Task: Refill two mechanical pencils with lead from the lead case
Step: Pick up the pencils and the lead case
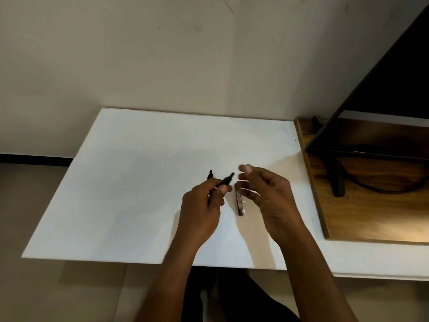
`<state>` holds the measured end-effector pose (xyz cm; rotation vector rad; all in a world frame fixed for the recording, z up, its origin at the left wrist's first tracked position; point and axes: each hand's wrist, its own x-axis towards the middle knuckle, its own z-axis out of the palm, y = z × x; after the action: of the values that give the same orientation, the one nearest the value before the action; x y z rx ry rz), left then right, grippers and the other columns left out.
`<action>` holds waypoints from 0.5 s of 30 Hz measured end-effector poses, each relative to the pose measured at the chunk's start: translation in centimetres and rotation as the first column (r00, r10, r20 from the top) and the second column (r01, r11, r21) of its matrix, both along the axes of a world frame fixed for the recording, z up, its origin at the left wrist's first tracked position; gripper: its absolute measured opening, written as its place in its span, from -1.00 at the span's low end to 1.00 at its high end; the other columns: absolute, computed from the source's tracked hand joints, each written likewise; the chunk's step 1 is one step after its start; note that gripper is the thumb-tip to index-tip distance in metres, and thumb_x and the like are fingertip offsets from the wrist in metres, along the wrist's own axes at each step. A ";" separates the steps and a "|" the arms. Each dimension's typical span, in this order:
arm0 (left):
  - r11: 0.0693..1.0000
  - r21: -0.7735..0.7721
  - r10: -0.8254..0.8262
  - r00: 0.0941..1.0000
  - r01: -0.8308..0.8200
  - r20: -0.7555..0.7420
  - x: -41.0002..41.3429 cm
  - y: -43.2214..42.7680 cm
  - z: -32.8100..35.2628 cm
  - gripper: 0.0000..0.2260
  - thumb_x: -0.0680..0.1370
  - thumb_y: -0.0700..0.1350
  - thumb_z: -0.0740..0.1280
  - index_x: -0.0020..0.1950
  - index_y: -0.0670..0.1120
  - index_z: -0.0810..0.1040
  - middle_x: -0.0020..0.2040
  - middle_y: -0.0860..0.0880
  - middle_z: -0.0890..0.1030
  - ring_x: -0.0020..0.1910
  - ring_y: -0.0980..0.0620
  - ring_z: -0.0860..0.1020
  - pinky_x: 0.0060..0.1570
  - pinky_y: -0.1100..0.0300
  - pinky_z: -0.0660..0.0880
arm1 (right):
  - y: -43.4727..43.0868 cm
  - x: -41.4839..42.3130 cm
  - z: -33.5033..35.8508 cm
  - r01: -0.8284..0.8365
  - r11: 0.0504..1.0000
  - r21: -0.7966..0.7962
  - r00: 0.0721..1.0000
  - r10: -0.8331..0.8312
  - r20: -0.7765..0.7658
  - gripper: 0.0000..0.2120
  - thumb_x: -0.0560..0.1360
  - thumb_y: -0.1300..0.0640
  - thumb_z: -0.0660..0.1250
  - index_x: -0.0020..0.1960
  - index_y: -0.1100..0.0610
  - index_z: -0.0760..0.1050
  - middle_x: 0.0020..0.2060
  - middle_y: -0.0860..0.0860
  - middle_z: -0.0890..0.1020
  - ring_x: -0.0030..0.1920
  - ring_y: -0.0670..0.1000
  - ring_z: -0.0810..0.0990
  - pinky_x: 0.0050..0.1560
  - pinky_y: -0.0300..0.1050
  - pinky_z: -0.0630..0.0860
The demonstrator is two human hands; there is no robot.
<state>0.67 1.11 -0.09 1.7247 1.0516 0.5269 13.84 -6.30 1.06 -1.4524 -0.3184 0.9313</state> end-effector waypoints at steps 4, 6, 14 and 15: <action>0.995 0.086 -0.052 0.998 0.055 -0.032 0.4 -0.4 -0.3 -0.80 0.63 -0.01 0.24 0.07 0.00 0.64 -0.37 0.05 0.56 -0.42 0.11 0.47 -0.31 0.17 0.43 | 0.1 -0.9 -0.2 -0.046 0.997 0.054 0.999 0.045 0.011 -0.80 0.51 0.11 0.44 0.03 0.22 0.71 -0.10 0.19 0.76 -0.01 0.13 0.74 0.01 -0.23 0.63; 0.995 0.088 -0.048 0.998 0.051 -0.039 0.3 -0.3 -0.6 -0.79 0.62 0.05 0.24 0.06 0.03 0.64 -0.37 0.03 0.57 -0.43 0.12 0.45 -0.31 0.17 0.41 | 0.2 -0.8 -0.4 -0.016 0.999 0.045 1.000 0.017 -0.002 -0.83 0.51 0.15 0.45 0.00 0.25 0.70 -0.13 0.19 0.76 -0.04 0.12 0.75 -0.02 -0.23 0.63; 0.995 0.067 -0.068 0.993 0.075 -0.101 0.0 0.1 -0.9 -0.76 0.63 0.09 0.20 0.11 0.10 0.63 -0.28 0.04 0.62 -0.27 0.05 0.56 -0.22 0.04 0.49 | 1.0 -1.1 -1.3 0.073 0.997 -0.035 0.990 -0.069 0.122 -0.85 0.59 0.18 0.36 -0.08 0.24 0.65 -0.29 0.07 0.74 -0.21 0.08 0.76 0.02 -0.01 0.66; 0.994 0.062 -0.083 0.990 0.090 -0.110 0.0 0.0 -1.0 -0.76 0.63 0.09 0.18 0.12 0.11 0.62 -0.29 0.05 0.61 -0.28 0.05 0.56 -0.22 0.05 0.48 | 1.1 -0.9 -1.3 0.107 0.994 -0.023 0.991 -0.105 0.083 -0.84 0.60 0.18 0.35 -0.08 0.24 0.64 -0.31 0.06 0.74 -0.23 0.07 0.75 -0.02 -0.05 0.67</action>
<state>0.63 1.14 -1.06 1.8663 1.0396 0.4224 12.93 -5.23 -0.28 -1.5205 -0.2868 0.7948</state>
